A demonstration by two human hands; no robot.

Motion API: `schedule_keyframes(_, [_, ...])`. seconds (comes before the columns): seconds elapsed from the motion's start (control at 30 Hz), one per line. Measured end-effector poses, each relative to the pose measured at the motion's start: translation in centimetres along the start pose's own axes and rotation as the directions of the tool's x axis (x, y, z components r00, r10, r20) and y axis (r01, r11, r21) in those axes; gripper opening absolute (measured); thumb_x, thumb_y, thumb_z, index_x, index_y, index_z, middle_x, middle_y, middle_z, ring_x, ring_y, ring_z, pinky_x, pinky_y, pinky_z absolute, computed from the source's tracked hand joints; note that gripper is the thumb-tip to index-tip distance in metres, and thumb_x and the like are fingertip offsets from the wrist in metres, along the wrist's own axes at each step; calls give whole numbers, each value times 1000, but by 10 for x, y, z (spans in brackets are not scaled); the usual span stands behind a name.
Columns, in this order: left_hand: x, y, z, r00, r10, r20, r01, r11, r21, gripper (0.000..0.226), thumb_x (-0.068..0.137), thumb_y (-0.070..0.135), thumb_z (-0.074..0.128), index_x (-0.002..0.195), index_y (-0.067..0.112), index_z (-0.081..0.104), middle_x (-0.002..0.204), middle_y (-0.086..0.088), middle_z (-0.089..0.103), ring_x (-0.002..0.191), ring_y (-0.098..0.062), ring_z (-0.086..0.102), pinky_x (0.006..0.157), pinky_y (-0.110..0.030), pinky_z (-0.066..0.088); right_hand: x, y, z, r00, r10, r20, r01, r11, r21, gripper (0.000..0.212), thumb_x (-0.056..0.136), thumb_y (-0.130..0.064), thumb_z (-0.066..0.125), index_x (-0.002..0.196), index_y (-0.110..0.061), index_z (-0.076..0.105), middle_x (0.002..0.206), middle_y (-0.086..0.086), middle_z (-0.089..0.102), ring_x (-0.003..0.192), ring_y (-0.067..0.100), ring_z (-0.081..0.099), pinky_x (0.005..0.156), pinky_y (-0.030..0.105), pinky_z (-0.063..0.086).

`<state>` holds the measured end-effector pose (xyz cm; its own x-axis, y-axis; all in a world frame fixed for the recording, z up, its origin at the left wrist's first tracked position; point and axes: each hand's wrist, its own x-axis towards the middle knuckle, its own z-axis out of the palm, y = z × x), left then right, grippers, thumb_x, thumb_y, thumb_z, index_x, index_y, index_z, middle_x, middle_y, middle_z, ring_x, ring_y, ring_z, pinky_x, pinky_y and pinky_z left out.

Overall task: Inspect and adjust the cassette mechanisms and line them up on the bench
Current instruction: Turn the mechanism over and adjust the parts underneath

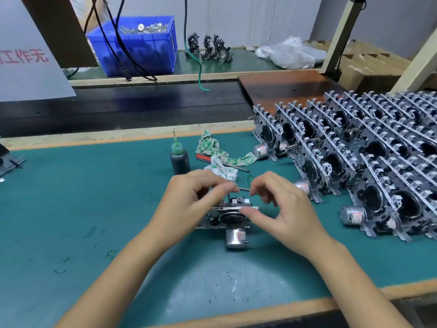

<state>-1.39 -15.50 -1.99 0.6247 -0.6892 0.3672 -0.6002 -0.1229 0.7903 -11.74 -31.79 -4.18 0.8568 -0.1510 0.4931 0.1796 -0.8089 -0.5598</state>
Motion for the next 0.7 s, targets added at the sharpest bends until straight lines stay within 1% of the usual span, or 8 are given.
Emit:
schedule_keyframes(0.1, [5, 2, 4, 995, -58, -83, 48, 991, -121, 28, 89, 38, 55, 74, 23, 73, 54, 2, 56, 47, -4, 42, 50, -14, 32, 17, -14, -1, 990, -69, 125, 89, 982, -166, 34, 83, -52, 52, 75, -19, 49, 60, -17, 36, 60, 8, 35, 53, 28, 35])
schedule_keyframes(0.17, [8, 2, 5, 989, -91, -115, 69, 981, -184, 33, 90, 35, 53, 68, 19, 72, 48, 4, 53, 43, -3, 34, 47, -12, 28, 27, -19, -1, 977, -64, 204, 113, 965, -235, 35, 83, -52, 57, 72, -21, 45, 57, -13, 38, 55, 12, 34, 52, 33, 34])
schedule_keyframes(0.23, [12, 0, 5, 987, -110, -120, 84, 975, -205, 35, 89, 35, 53, 64, 19, 71, 47, 5, 53, 45, -5, 33, 47, -15, 29, 33, -21, -2, 961, -29, 275, 101, 963, -251, 40, 84, -50, 61, 66, -26, 35, 51, -11, 35, 50, 14, 32, 53, 33, 28])
schedule_keyframes(0.3, [15, -3, 3, 987, -116, -109, 91, 974, -209, 32, 89, 34, 54, 67, 20, 72, 49, 6, 53, 48, -7, 38, 49, -19, 31, 34, -21, -3, 948, -5, 317, 84, 968, -235, 47, 85, -48, 60, 60, -27, 26, 47, -10, 31, 47, 13, 31, 53, 34, 25])
schedule_keyframes(0.4, [18, -7, 3, 990, -102, -96, 82, 978, -190, 25, 88, 32, 56, 73, 20, 72, 53, 9, 53, 52, -6, 44, 52, -19, 35, 28, -17, -5, 950, -25, 310, 85, 980, -180, 47, 88, -40, 62, 60, -26, 27, 44, -11, 27, 48, 17, 28, 51, 33, 25])
schedule_keyframes(0.5, [20, -6, 12, 995, 20, -102, -22, 999, -24, 22, 89, 26, 58, 74, 17, 71, 56, 12, 54, 59, -3, 48, 59, -18, 38, 25, -12, -10, 962, 5, 273, 43, 985, -169, 48, 88, -40, 60, 58, -28, 24, 44, -8, 27, 47, 16, 29, 50, 32, 22])
schedule_keyframes(0.6, [29, -1, 23, 977, 192, -96, -169, 964, 207, 25, 89, 28, 58, 78, 10, 71, 68, 5, 58, 71, -15, 50, 67, -27, 38, 28, -8, -17, 978, 25, 206, 11, 985, -170, 48, 88, -34, 60, 58, -28, 23, 45, -7, 28, 48, 20, 31, 51, 36, 28])
schedule_keyframes(0.7, [47, 4, 23, 950, 297, -97, -250, 909, 333, 33, 92, 32, 50, 79, 9, 70, 73, -2, 57, 74, -22, 49, 71, -32, 35, 40, -4, -29, 990, 67, 123, -44, 982, -184, 47, 88, -30, 60, 56, -28, 26, 44, -8, 30, 45, 14, 32, 50, 36, 30])
